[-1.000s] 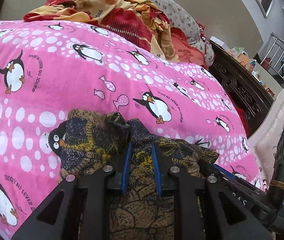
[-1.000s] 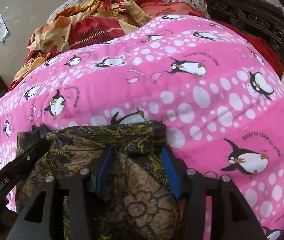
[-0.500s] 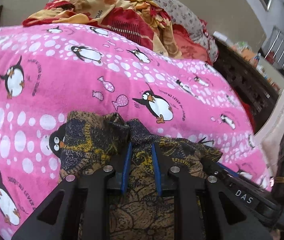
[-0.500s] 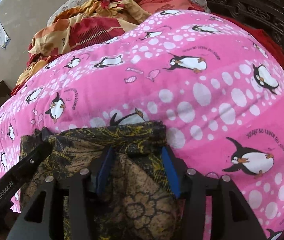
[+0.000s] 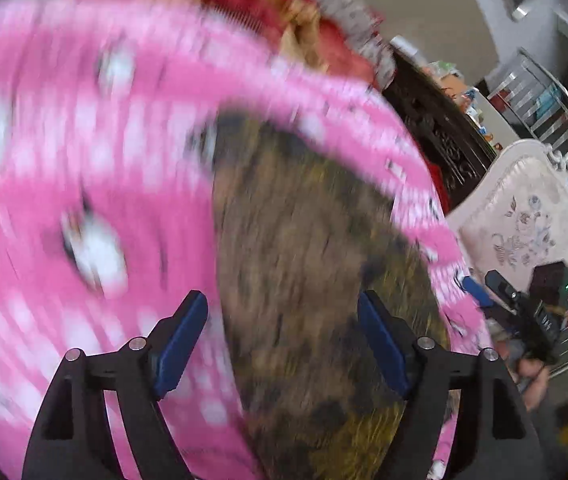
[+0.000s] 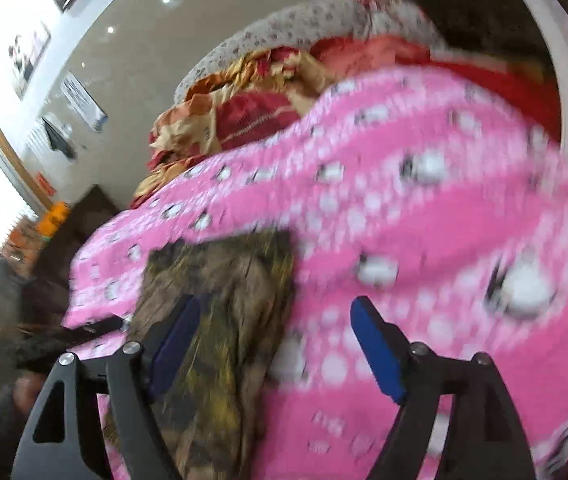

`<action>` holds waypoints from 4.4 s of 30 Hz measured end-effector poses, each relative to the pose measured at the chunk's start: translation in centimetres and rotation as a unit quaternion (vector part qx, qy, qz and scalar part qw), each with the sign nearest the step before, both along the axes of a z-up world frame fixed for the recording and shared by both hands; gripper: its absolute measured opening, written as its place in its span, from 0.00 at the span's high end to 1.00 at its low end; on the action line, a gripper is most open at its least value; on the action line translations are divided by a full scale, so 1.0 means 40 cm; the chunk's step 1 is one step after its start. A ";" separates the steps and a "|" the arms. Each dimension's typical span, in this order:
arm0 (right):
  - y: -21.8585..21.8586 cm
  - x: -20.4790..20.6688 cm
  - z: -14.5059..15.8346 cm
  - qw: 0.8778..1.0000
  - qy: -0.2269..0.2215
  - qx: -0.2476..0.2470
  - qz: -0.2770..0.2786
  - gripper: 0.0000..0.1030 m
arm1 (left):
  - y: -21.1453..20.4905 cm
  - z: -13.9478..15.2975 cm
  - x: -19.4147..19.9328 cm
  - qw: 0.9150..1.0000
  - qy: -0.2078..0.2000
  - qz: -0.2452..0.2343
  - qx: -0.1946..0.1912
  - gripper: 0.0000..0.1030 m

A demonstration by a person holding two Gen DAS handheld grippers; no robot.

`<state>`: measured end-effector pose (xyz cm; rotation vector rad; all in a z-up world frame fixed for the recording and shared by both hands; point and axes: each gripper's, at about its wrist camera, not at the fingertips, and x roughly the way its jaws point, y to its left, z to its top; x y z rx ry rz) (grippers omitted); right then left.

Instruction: Fold small clothes

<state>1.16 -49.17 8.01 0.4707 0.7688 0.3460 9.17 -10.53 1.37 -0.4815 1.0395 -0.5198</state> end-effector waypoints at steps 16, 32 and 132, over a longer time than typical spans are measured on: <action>0.141 0.211 -0.185 0.987 0.043 0.081 0.135 0.32 | -0.002 -0.023 -0.007 0.996 -0.035 0.000 -0.079 0.41; 0.140 0.218 -0.215 0.974 0.066 0.133 0.169 0.53 | -0.017 -0.027 -0.033 0.994 -0.089 -0.003 -0.060 0.41; 0.605 -0.222 -0.115 0.963 -0.035 -0.212 0.161 0.74 | 0.190 0.039 -0.372 0.986 -0.138 -0.030 0.089 0.16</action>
